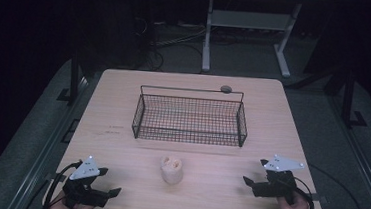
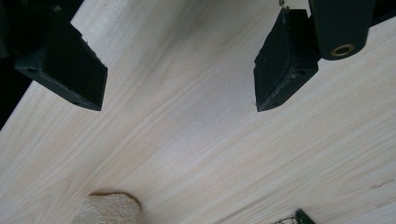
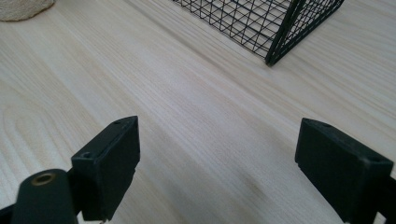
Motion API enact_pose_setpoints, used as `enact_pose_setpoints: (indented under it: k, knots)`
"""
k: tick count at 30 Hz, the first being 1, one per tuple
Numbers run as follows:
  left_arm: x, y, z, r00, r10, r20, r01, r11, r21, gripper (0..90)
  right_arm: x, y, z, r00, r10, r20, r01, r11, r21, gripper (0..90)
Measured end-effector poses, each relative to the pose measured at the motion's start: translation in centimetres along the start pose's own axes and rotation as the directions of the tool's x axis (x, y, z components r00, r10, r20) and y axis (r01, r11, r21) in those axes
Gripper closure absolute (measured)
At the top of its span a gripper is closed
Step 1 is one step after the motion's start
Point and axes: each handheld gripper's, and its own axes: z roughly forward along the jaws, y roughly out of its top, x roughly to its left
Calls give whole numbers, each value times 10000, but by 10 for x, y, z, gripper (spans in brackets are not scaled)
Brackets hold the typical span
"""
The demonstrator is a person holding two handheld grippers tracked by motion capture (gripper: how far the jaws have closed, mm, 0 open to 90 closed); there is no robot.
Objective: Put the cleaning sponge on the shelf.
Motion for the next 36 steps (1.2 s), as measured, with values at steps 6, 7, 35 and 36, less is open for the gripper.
enact_pose_setpoints:
  k: [6,7,35,36]
  knots:
    - [-4,3,5,9997,206,132,-208,9996,166,169,1,0,-1,9999,-108,-8,108,9999,-44,135]
    - [-5,3,6,9997,201,120,-203,9997,147,169,1,0,-1,9999,-113,-19,112,9999,-45,135]
    - [-16,36,11,9945,971,387,-993,9933,600,169,0,-1,-3,9999,4,-108,-6,9998,-175,135]
    - [-17,37,11,9944,973,420,-997,9932,597,169,0,-1,-3,10000,-2,-99,0,9998,-180,135]
